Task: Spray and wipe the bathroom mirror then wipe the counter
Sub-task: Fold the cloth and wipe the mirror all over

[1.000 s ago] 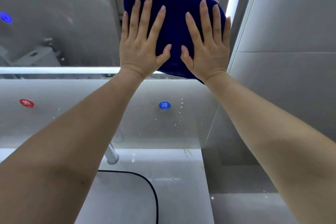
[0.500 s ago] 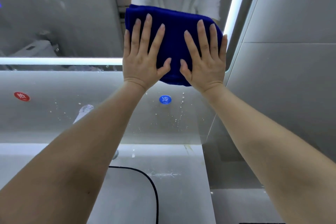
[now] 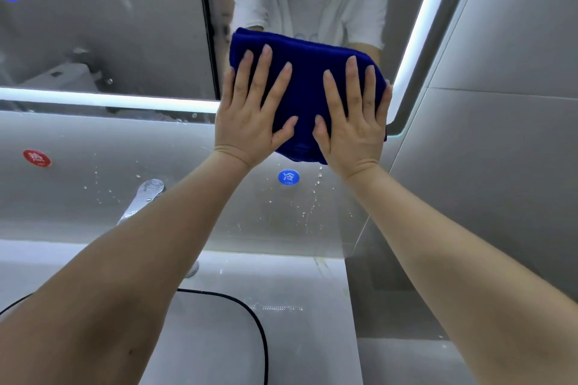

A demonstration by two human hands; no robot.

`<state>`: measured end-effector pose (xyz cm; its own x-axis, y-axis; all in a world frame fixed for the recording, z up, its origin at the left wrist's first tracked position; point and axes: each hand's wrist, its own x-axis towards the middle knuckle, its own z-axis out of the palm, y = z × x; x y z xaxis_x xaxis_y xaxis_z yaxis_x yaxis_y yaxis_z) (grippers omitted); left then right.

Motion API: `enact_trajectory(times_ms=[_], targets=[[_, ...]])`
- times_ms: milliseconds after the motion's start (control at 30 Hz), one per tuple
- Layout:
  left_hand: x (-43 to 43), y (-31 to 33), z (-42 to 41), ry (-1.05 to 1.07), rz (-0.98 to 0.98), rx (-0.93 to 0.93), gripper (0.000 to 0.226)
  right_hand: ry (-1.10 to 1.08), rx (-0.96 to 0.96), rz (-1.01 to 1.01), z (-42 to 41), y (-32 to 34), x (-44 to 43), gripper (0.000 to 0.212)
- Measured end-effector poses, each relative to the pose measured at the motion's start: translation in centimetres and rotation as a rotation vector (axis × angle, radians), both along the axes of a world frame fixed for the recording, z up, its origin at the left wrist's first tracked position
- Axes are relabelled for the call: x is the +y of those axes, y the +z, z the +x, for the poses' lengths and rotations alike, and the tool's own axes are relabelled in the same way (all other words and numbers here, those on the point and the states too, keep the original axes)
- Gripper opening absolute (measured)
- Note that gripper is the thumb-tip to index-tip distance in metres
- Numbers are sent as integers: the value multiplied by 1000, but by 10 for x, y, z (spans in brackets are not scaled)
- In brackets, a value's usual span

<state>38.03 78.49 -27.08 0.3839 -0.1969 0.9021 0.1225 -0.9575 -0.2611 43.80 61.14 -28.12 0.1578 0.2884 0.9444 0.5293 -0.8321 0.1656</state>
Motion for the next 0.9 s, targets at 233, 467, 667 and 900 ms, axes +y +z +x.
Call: enact_trajectory(times_ms=[233,467,667,900], targets=[[51,9,-19,51,-59,-21,68,61,-45,-67,-16,23,48,49],[112,23,-38,61,-4,-11,67,55,-47,-47,-30,26,108,50],[174,19,-51,63,38,-70,66,45,-88,-45,-44,24,168,50],[190,16,-50,17,50,-86,66,17,-109,-48,-47,22,178,53]])
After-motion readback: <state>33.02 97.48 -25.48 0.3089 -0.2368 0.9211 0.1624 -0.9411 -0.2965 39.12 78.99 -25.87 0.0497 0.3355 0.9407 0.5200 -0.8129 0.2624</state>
